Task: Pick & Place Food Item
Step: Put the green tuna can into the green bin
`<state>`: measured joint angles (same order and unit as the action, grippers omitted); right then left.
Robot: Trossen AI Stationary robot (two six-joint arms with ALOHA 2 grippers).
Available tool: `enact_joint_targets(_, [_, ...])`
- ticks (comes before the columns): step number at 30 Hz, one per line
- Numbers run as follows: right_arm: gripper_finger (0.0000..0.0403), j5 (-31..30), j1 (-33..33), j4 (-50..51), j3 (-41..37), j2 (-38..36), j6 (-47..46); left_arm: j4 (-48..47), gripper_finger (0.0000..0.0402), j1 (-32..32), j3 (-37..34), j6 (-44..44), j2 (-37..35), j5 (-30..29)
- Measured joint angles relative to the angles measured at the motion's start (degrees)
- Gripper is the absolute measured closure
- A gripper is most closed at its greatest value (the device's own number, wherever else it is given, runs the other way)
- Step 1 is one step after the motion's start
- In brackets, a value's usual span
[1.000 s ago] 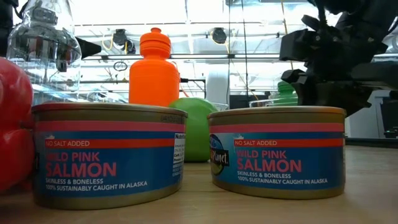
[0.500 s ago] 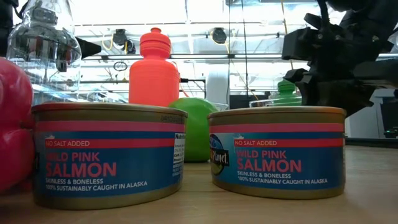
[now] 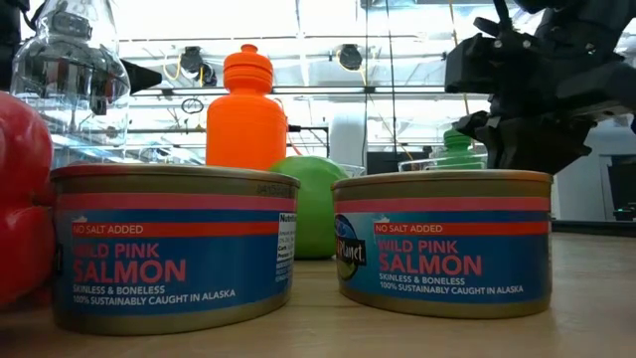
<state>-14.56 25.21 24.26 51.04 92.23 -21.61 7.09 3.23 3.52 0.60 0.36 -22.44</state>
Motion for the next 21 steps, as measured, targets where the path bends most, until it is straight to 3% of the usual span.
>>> enact_joint_targets(8, [0.0402,-2.3,0.0,2.46,3.28,-0.5,4.54,0.0,0.0371,-0.01,0.01,0.0,0.0,0.0])
enact_joint_targets(21, [0.0402,-3.2,-0.11,2.5,3.83,-0.68,4.38,0.0,0.0371,-0.01,0.01,-2.32,0.0,0.06])
